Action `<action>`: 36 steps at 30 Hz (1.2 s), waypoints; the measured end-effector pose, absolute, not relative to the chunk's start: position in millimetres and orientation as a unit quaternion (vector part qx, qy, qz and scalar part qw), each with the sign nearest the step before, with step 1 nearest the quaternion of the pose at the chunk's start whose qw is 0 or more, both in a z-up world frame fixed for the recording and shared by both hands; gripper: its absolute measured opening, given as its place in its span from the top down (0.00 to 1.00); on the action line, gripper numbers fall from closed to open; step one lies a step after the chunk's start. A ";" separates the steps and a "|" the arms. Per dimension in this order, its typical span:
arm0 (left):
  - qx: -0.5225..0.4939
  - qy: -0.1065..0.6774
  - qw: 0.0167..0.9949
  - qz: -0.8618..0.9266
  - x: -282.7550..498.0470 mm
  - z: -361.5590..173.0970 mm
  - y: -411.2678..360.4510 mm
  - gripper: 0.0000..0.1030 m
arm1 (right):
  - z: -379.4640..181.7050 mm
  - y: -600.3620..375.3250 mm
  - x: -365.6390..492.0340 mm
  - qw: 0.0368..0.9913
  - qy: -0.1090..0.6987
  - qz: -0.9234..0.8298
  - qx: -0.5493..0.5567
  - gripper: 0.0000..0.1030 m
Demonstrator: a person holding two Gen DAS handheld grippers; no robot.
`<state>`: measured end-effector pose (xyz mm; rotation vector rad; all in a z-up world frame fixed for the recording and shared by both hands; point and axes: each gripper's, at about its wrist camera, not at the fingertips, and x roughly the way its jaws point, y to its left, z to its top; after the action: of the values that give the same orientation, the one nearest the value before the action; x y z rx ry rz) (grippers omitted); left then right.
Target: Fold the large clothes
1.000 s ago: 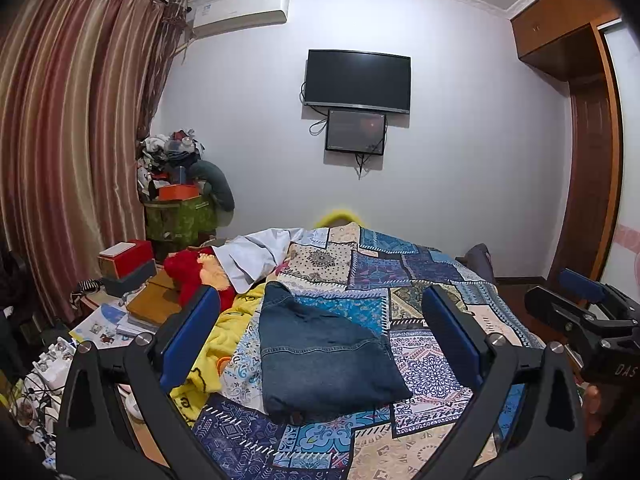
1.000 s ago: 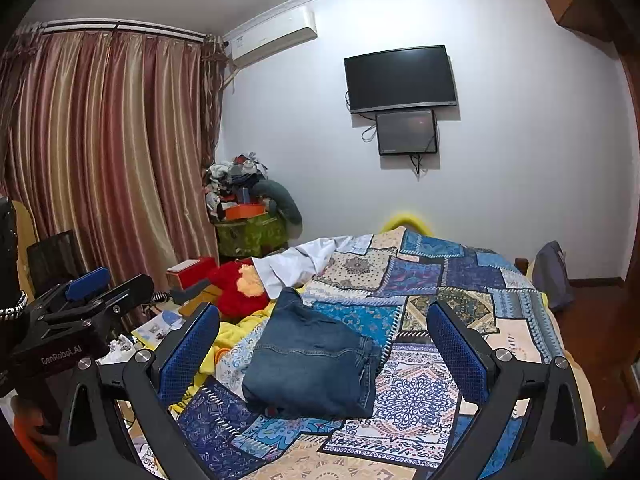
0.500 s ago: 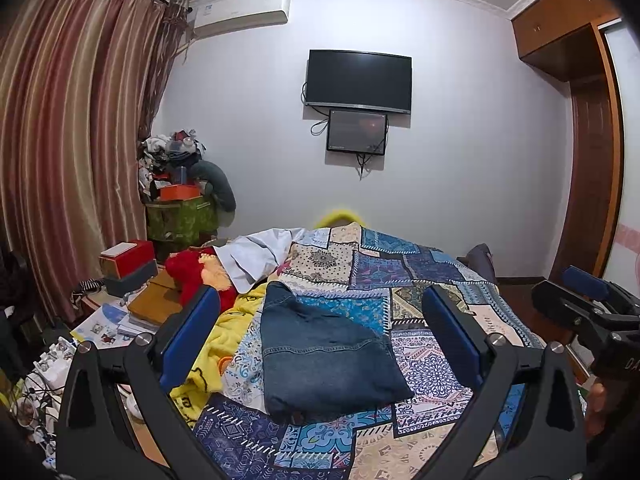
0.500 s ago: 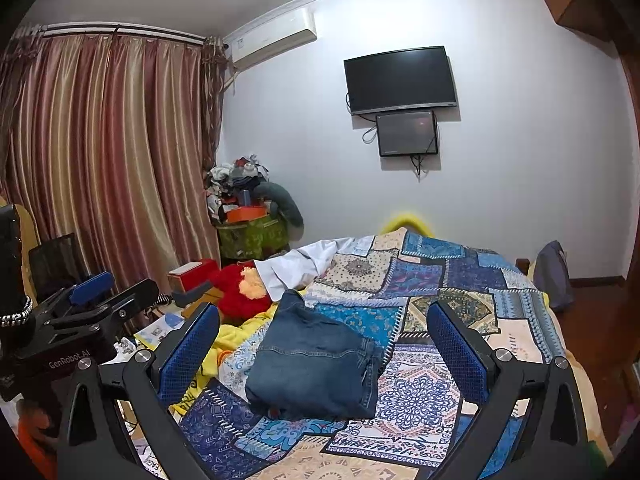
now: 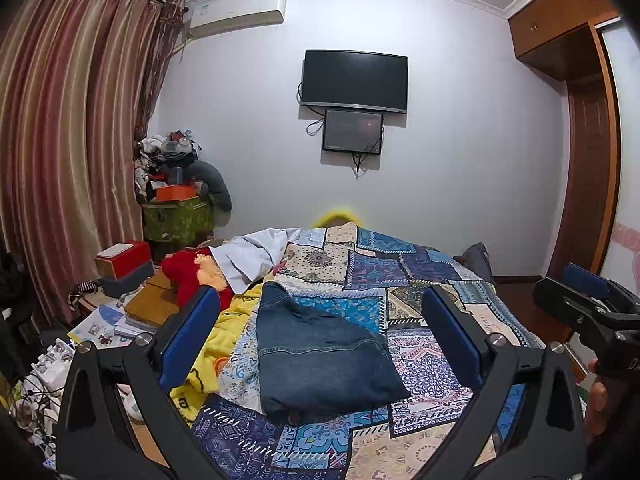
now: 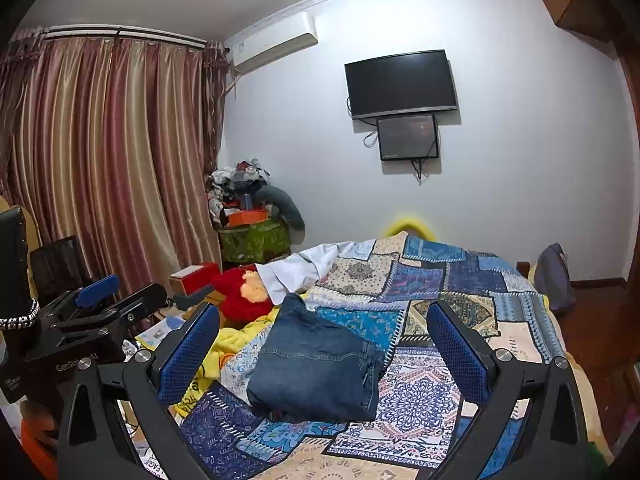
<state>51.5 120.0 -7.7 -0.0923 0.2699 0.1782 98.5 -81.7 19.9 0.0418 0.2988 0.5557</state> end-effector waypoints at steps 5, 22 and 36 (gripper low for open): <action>-0.037 0.134 0.987 0.084 51.9 -6.8 111.3 0.01 | 20.0 -83.0 97.9 0.951 0.146 0.273 0.021 0.00; -0.036 0.135 0.988 0.067 49.6 -1.3 96.6 0.01 | 18.6 -82.8 96.0 0.953 0.147 0.262 0.036 0.00; -0.035 0.131 0.989 0.062 46.4 2.0 92.1 0.01 | 20.3 -84.4 98.5 0.954 0.148 0.257 0.045 0.00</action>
<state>46.4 92.1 2.0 -0.0699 0.2633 0.1237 98.5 -84.4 20.3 0.0918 0.3007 0.5214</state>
